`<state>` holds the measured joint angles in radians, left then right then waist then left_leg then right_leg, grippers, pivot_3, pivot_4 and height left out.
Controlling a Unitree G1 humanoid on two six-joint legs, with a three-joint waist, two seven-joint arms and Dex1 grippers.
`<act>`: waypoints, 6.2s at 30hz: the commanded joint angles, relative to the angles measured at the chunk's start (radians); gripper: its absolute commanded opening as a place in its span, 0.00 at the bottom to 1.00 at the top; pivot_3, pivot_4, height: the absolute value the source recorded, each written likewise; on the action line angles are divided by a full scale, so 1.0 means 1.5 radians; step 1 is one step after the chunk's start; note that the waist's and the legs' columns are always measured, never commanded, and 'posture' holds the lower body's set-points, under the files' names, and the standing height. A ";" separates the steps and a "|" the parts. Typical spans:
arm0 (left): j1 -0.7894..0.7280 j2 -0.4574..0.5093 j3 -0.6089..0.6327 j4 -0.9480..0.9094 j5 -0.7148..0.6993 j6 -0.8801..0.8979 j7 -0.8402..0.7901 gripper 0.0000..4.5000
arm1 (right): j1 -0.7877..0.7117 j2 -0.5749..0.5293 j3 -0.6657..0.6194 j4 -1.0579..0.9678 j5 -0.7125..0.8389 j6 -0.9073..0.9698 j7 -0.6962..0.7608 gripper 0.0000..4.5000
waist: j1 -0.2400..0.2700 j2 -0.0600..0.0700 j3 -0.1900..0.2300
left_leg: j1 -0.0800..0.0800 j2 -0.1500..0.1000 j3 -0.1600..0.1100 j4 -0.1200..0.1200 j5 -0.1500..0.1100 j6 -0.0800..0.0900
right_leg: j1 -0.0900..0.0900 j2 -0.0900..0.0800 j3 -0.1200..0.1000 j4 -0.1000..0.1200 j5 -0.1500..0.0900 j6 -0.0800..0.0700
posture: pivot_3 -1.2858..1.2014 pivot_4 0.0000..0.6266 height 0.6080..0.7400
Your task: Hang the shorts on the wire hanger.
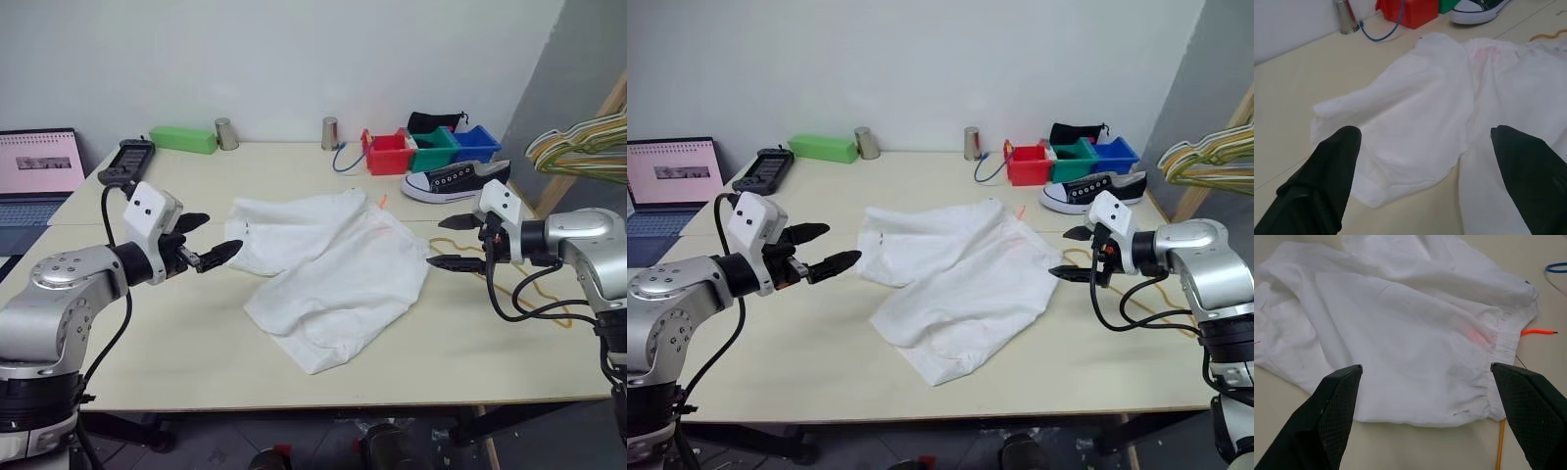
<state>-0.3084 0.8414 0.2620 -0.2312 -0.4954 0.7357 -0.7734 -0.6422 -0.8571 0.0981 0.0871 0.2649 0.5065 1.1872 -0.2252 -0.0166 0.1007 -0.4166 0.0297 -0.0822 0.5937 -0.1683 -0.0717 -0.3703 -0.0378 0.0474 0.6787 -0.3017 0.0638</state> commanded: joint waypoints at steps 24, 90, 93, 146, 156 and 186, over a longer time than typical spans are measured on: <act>0.022 -0.060 -0.363 0.110 0.223 -0.248 -0.105 0.90 | 0.065 -0.036 0.015 -0.257 0.060 0.102 0.039 1.00 | -0.018 0.000 0.000 | 0.000 0.000 0.001 0.002 0.001 0.001 | 0.001 0.000 0.001 0.001 0.000 0.000 | 0.41 0.04 1.00; 0.027 0.128 -0.084 0.117 0.205 -0.314 -0.203 0.96 | -0.208 0.336 0.246 0.386 -0.237 -0.348 -0.091 1.00 | -0.016 -0.003 -0.002 | 0.001 0.000 -0.001 0.000 0.004 0.004 | -0.001 -0.001 0.000 0.010 0.002 0.002 | 0.49 0.04 1.00; 0.137 0.073 -0.008 -0.054 0.095 -0.169 -0.167 0.96 | -0.235 0.360 0.257 0.472 -0.269 -0.390 -0.098 1.00 | 0.000 -0.002 -0.002 | 0.002 0.000 -0.001 0.001 0.004 0.004 | 0.000 -0.001 -0.001 0.010 0.002 0.002 | 0.49 0.04 1.00; -0.061 -0.042 -0.163 0.329 0.274 -0.401 0.000 0.97 | -0.070 0.244 0.253 0.219 -0.361 -0.338 0.037 0.00 | 0.052 -0.002 -0.001 | 0.013 0.000 -0.002 -0.001 0.005 0.005 | 0.012 0.001 -0.002 0.002 0.000 -0.005 | 0.47 0.05 1.00; -0.271 -0.074 -0.261 0.680 0.404 -0.627 -0.013 0.97 | -0.070 0.243 0.249 0.193 -0.359 -0.303 0.031 0.00 | 0.043 -0.002 -0.001 | 0.011 0.000 -0.001 -0.001 0.005 0.005 | 0.011 0.001 -0.001 0.001 0.002 -0.001 | 0.45 0.05 1.00; -0.172 0.126 -0.156 0.487 0.219 -0.394 -0.382 0.20 | -0.041 0.215 0.230 0.100 -0.306 -0.231 0.053 0.00 | 0.007 -0.002 -0.001 | 0.010 0.000 -0.002 -0.003 0.004 0.005 | 0.010 0.001 -0.002 0.001 0.001 -0.001 | 0.46 0.03 1.00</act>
<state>-0.5613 0.9970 0.0081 0.5151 -0.1580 0.1331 -1.3169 -0.7157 -0.5148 0.4701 0.3068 -0.2226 0.1388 1.2431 -0.2152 -0.0189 0.0990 -0.4011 0.0301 -0.0851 0.5895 -0.1616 -0.0646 -0.3558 -0.0367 0.0445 0.6806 -0.2999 0.0621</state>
